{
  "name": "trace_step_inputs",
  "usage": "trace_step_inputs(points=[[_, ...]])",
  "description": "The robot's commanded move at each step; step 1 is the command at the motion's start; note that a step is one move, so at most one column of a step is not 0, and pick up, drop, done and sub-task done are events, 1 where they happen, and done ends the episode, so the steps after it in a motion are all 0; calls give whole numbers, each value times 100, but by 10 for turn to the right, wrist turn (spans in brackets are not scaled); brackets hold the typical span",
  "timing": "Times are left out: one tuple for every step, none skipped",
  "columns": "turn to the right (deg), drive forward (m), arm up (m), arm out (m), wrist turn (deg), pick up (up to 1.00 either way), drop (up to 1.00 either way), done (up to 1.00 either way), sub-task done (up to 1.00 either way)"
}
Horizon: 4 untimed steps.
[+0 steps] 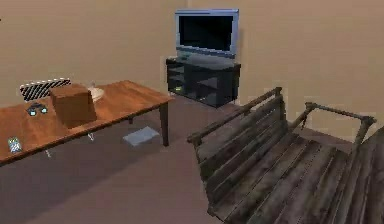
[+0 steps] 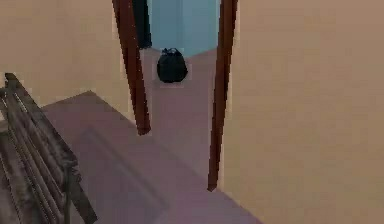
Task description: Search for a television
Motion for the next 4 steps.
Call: trace_step_inputs(points=[[-270,0,0,0,0,0,0,0,0],[0,80,0,0,0,0,0,0,0],[300,0,0,0,0,0,0,0,0],[0,40,0,0,0,0,0,0,0]])
